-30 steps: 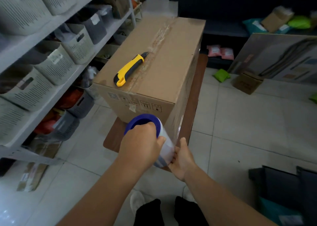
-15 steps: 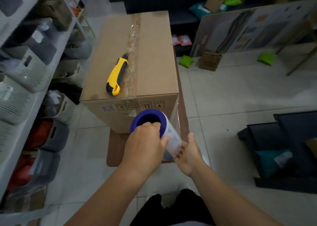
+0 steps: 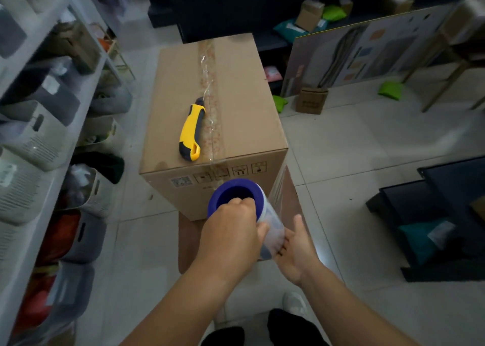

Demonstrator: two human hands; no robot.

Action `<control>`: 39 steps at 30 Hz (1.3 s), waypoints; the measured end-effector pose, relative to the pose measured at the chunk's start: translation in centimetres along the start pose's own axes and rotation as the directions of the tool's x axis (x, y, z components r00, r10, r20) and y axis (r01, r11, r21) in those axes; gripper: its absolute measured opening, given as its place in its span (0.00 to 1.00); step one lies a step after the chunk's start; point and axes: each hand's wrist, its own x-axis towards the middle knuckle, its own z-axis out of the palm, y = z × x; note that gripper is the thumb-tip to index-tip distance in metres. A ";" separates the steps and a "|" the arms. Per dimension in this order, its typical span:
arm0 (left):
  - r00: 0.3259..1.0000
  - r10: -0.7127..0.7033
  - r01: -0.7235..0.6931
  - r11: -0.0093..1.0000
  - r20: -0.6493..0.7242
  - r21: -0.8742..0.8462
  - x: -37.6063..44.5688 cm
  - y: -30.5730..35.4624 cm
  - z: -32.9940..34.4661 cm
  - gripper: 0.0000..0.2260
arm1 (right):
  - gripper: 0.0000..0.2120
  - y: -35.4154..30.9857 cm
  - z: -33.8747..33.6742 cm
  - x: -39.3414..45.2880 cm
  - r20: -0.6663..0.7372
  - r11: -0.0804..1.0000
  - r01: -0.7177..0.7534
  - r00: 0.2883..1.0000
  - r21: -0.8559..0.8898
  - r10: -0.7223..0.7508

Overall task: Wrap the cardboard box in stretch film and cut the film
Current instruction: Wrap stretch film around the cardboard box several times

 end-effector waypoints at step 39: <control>0.800 0.567 -0.576 0.818 0.195 -0.018 0.8 -16.3 -5.5 0.12 | 0.38 13.0 16.4 -1.6 -0.319 0.720 0.390 0.916 0.574 -0.242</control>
